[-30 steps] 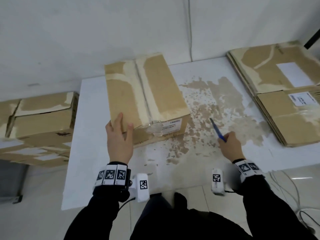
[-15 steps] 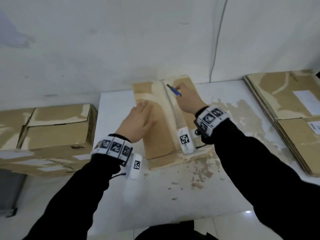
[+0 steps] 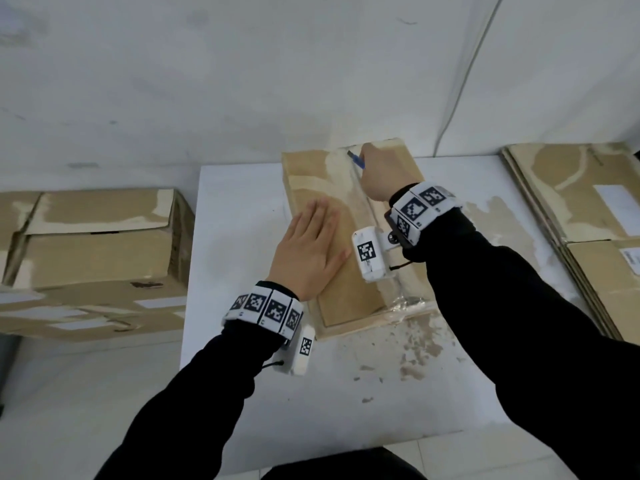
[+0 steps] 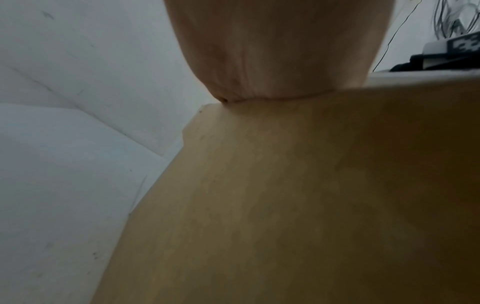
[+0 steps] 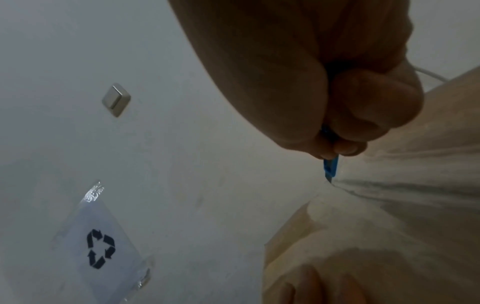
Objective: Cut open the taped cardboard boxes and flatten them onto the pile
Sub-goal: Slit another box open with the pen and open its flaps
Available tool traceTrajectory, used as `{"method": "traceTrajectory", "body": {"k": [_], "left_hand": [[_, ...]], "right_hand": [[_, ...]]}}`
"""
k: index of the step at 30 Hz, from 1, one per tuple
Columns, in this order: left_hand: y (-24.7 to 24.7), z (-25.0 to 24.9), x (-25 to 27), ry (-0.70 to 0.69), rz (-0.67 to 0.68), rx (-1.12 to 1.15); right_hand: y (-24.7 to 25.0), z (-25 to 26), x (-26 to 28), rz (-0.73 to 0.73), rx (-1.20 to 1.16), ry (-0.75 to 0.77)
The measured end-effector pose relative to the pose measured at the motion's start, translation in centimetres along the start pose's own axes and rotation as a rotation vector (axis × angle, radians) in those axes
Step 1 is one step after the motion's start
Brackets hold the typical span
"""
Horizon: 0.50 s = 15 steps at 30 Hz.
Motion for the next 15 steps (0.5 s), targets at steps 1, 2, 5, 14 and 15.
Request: {"method": "traceTrajectory", "body": {"k": [1, 2, 5, 14, 15], "left_hand": [[0.0, 0.0, 0.0, -0.001, -0.001, 0.004], [0.0, 0.0, 0.0, 0.001, -0.003, 0.005], [0.0, -0.1, 0.0, 0.003, -0.017, 0.011], [0.1, -0.1, 0.0, 0.01, -0.018, 0.008], [0.1, -0.1, 0.0, 0.01, -0.024, 0.011]], "right_hand": [[0.0, 0.1, 0.1, -0.005, 0.021, -0.004], [-0.1, 0.2, 0.1, -0.02, 0.038, -0.004], [-0.2, 0.3, 0.3, -0.086, 0.061, 0.007], [-0.3, -0.1, -0.7, -0.042, 0.036, 0.014], [-0.4, -0.3, -0.9, -0.044, 0.027, 0.013]]}}
Point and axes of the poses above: each hand's wrist, its own x-axis away from the middle knuckle, its own y-axis out of the back of the hand, z = x × y, the point moved 4 cm from there along -x, towards the middle knuckle, and after that the axes turned 7 degrees about -y, right-handed, at the moved point
